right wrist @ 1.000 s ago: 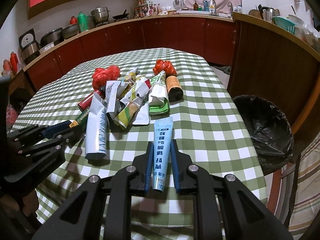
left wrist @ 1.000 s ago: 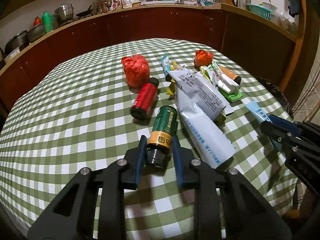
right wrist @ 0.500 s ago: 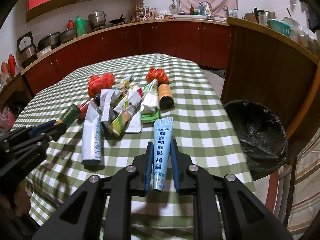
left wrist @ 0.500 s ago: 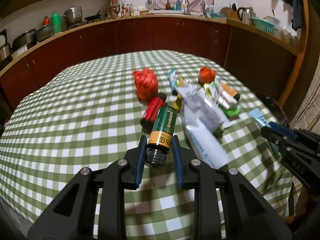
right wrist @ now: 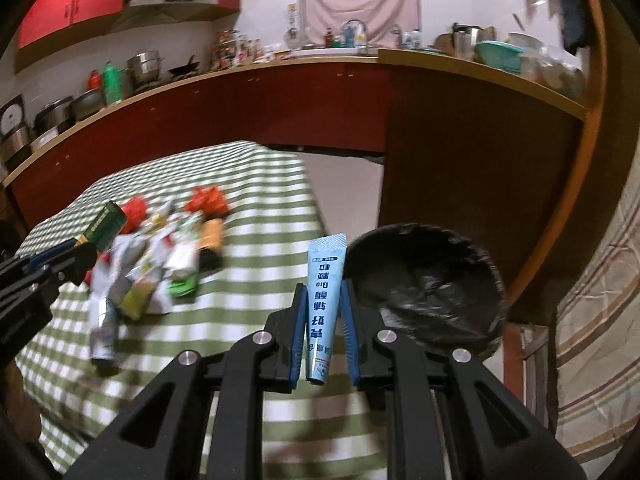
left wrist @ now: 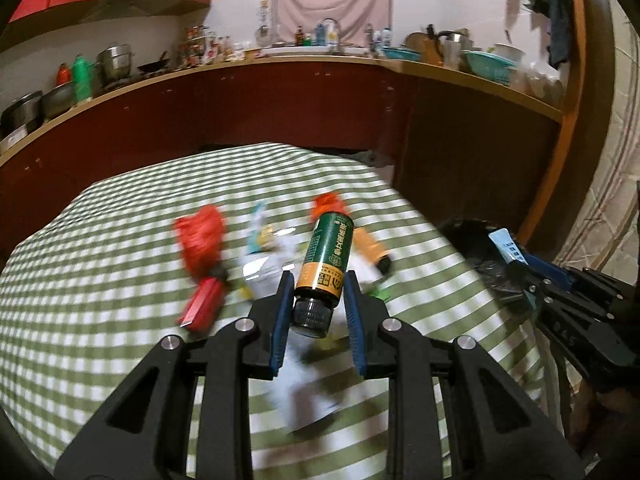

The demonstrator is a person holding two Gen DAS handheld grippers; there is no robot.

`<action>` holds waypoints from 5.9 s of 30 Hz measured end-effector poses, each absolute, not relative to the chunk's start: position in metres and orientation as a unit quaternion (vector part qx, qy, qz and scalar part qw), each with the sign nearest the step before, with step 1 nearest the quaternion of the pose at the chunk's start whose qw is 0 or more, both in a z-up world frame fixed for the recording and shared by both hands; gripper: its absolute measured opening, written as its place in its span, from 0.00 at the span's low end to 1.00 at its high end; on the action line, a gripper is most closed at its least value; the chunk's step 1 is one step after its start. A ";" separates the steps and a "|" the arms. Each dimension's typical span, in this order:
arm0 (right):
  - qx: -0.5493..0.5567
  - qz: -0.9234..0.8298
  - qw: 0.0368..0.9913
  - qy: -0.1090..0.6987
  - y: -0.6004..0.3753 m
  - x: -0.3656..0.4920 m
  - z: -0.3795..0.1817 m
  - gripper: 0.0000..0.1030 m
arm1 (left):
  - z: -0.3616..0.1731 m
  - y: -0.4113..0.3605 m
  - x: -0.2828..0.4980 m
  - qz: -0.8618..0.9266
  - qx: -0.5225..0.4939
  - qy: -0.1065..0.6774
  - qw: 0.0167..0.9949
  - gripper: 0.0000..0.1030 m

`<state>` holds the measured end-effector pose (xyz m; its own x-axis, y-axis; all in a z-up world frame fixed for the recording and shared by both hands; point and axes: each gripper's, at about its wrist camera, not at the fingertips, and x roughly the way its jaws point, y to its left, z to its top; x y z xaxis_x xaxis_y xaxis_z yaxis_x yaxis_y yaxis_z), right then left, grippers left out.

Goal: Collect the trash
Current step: 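Carry the blue tube and green can over the bin and release both, then return both tools to the table and grasp the white tube with the left tool, then grasp the white wrapper with the right tool while the left tool holds the white tube, then carry both items over the bin and open both tools to drop them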

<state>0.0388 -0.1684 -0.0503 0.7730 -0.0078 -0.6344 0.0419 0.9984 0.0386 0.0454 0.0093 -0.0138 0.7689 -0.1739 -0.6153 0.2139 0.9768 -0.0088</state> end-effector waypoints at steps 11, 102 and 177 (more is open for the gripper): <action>0.037 -0.065 0.944 0.322 -0.233 0.056 -0.053 0.18 | -0.025 -0.086 0.082 -0.145 0.049 0.331 0.931 0.24; 0.015 0.067 0.935 0.348 -0.100 0.054 -0.052 0.56 | -0.076 0.061 0.038 -0.022 0.038 0.432 0.901 0.19; 0.024 -0.031 0.951 0.307 -0.205 0.066 -0.037 0.11 | -0.032 -0.055 0.097 -0.100 0.063 0.346 0.931 0.14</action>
<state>0.0655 -0.2047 -0.0366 0.8098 -0.0437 -0.5851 0.0734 0.9969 0.0271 0.0966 -0.0547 -0.0317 0.7412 -0.1421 -0.6561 0.2291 0.9722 0.0482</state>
